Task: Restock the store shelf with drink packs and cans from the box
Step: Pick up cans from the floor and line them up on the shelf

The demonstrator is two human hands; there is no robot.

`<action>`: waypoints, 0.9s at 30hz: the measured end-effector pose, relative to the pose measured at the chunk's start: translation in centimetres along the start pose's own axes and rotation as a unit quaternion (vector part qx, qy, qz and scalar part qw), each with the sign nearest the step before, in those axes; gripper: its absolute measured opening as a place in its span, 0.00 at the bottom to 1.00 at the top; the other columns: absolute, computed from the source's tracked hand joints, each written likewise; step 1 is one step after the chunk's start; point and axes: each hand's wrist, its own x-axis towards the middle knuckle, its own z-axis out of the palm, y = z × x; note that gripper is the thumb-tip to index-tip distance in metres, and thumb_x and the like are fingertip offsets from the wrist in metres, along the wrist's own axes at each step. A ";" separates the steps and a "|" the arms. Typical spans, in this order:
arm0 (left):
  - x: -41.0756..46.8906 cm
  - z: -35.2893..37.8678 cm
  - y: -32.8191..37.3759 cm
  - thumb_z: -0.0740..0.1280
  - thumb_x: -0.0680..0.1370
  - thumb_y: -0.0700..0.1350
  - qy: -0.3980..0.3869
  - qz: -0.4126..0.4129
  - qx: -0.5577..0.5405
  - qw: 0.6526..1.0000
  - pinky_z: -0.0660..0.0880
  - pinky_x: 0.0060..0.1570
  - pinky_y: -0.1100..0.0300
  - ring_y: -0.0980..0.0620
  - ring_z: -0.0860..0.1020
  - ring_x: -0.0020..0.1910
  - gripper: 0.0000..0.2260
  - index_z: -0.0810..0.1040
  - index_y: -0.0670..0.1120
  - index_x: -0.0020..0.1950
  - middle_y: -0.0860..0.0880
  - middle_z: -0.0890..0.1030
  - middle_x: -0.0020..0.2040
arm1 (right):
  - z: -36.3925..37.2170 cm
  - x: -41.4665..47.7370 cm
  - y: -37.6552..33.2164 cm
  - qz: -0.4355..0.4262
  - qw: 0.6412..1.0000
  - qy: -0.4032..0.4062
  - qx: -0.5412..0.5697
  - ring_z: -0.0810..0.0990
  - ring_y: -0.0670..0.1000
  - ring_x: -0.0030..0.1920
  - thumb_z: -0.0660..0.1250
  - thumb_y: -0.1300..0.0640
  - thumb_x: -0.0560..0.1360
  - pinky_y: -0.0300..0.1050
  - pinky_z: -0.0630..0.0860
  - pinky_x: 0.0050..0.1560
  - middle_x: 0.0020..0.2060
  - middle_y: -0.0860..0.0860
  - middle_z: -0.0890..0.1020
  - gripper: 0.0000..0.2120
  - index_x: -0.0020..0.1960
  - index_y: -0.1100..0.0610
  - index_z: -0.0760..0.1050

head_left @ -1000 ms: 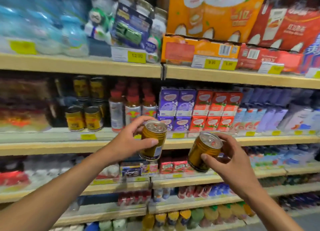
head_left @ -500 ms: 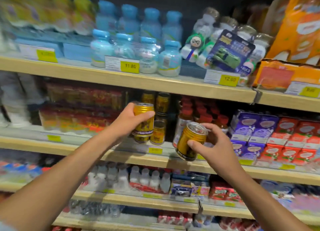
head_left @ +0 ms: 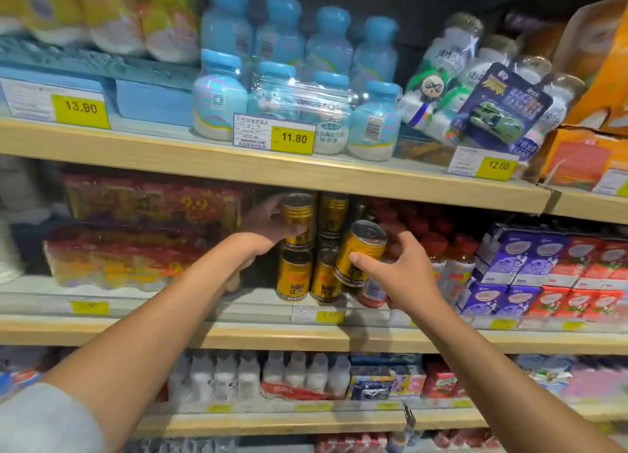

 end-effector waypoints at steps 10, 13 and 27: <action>0.9 0.9 -0.9 0.79 0.67 0.52 0.027 0.023 0.033 0.999 0.74 0.63 0.43 0.48 0.78 0.61 0.27 0.69 0.59 0.60 0.53 0.78 0.62 | 3.2 3.8 -2.4 0.082 0.997 -0.013 -0.001 0.74 0.47 0.33 0.75 0.54 0.73 0.42 0.67 0.32 0.28 0.48 0.76 0.13 0.44 0.62 0.76; 0.6 1.2 -1.1 0.78 0.70 0.51 0.033 0.029 0.035 0.998 0.73 0.64 0.44 0.47 0.76 0.63 0.28 0.69 0.55 0.65 0.51 0.76 0.66 | 4.4 4.6 -2.8 0.034 0.999 -0.013 -0.024 0.73 0.47 0.55 0.73 0.53 0.76 0.40 0.69 0.51 0.54 0.47 0.76 0.22 0.66 0.58 0.70; -0.1 1.4 -1.1 0.77 0.71 0.45 0.020 0.029 0.075 0.997 0.71 0.66 0.47 0.47 0.74 0.67 0.35 0.65 0.55 0.73 0.51 0.74 0.69 | 7.4 6.2 -1.7 0.006 0.998 0.027 -0.057 0.72 0.55 0.71 0.72 0.50 0.76 0.49 0.70 0.68 0.72 0.52 0.73 0.33 0.76 0.54 0.63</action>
